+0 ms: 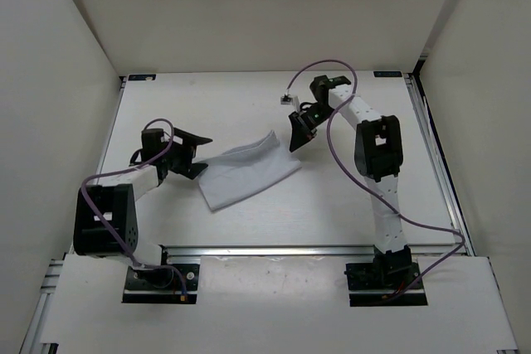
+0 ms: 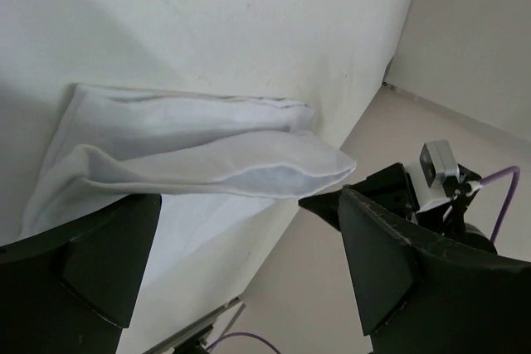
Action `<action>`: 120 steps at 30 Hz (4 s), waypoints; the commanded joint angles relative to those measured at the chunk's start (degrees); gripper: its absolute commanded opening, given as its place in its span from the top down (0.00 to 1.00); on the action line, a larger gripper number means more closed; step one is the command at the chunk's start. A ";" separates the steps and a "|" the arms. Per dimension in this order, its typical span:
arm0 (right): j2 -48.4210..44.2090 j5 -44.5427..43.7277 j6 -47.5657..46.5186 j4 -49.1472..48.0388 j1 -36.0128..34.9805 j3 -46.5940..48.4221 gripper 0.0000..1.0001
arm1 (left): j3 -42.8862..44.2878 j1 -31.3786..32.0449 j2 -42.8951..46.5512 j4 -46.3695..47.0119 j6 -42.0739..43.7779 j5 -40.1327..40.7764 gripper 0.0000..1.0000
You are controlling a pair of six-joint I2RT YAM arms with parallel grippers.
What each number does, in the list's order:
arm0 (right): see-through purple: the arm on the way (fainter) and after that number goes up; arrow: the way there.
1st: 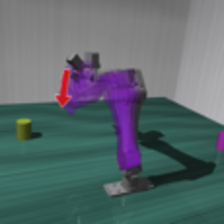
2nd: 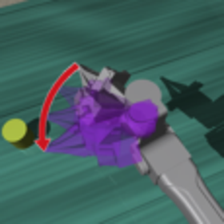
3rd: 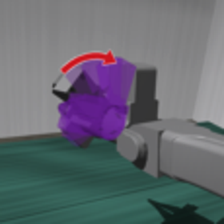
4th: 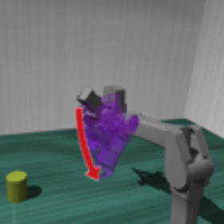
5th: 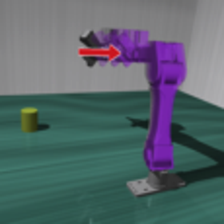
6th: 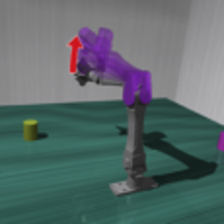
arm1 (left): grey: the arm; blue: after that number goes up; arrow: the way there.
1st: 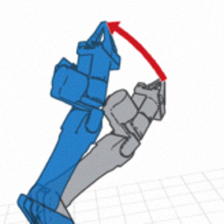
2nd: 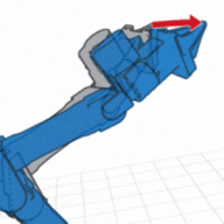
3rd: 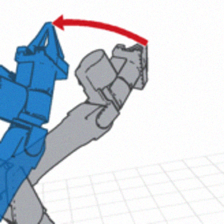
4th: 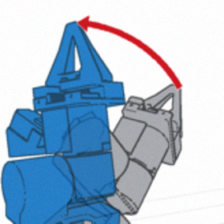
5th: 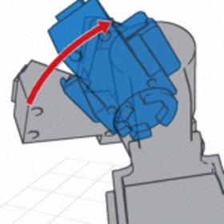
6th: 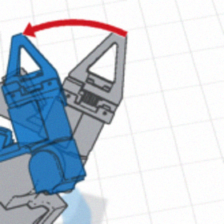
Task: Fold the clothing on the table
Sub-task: Fold the skirt
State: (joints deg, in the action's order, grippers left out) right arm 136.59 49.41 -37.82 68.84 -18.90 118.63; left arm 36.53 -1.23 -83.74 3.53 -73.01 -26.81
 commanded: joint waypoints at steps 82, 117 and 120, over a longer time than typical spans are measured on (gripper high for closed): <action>17.56 -4.76 -0.14 7.89 -1.85 28.33 0.37 | -20.80 -4.12 42.61 -9.94 -2.57 2.81 0.01; 12.12 -2.47 -5.68 7.80 -4.13 16.46 0.38 | -24.32 -7.90 50.17 -12.58 -4.15 0.17 0.02; 11.94 -1.51 -5.60 7.89 -3.61 17.59 0.39 | -24.14 -8.08 50.61 -12.67 -4.15 -0.61 0.01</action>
State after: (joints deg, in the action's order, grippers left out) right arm 150.78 47.59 -41.82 75.81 -22.04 136.05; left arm 12.69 -8.78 -34.00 -8.99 -77.01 -26.30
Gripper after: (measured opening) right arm 0.615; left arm 0.984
